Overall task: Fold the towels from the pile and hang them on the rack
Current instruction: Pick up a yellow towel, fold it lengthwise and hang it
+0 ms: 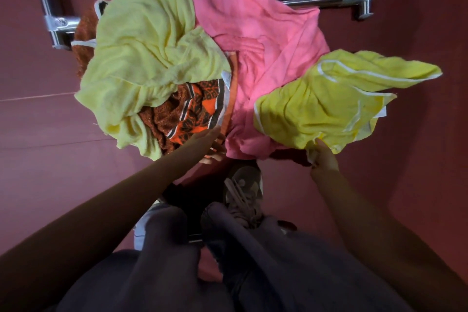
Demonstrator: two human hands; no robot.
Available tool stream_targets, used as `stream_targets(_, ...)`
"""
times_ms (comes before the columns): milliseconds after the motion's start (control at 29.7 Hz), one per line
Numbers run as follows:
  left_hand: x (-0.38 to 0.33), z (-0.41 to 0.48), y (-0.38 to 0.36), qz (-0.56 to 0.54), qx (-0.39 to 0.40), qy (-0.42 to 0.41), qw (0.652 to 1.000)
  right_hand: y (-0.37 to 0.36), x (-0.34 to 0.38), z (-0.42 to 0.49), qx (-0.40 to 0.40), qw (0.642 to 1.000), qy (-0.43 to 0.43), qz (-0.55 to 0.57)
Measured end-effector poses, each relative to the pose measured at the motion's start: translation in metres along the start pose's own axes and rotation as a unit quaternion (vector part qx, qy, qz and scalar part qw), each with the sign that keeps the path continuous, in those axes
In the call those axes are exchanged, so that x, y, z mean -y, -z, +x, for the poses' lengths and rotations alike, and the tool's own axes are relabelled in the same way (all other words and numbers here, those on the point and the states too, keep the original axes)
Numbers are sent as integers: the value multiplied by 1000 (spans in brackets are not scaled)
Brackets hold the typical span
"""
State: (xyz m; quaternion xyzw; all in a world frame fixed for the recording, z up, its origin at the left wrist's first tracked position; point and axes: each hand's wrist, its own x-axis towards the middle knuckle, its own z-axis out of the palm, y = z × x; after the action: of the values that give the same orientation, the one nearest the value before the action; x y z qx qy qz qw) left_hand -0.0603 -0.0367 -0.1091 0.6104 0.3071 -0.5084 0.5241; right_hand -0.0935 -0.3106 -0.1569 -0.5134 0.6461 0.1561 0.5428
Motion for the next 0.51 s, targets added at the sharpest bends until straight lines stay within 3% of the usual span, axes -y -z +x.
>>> stream_targets(101, -3, -4, 0, 4, -4, 3, 1000, -12, 9, -9, -29, 991, 54, 121)
stream_targets(236, -11, -24, 3, 15, -4, -21, 1000, -15, 40, -35, 35, 983, 108, 142)
stream_targets(337, -27, -36, 8, -10, -13, -40, 999, -15, 80, -55, 88, 973, 202, 74)
stream_targets(404, -41, -56, 11, -41, -21, -72, 996, -8, 110, -87, 170, 950, 263, 15)
stream_targets(505, -58, -75, 15, -52, -19, -102, 993, -12, 134, -120, 328, 907, 245, -99)
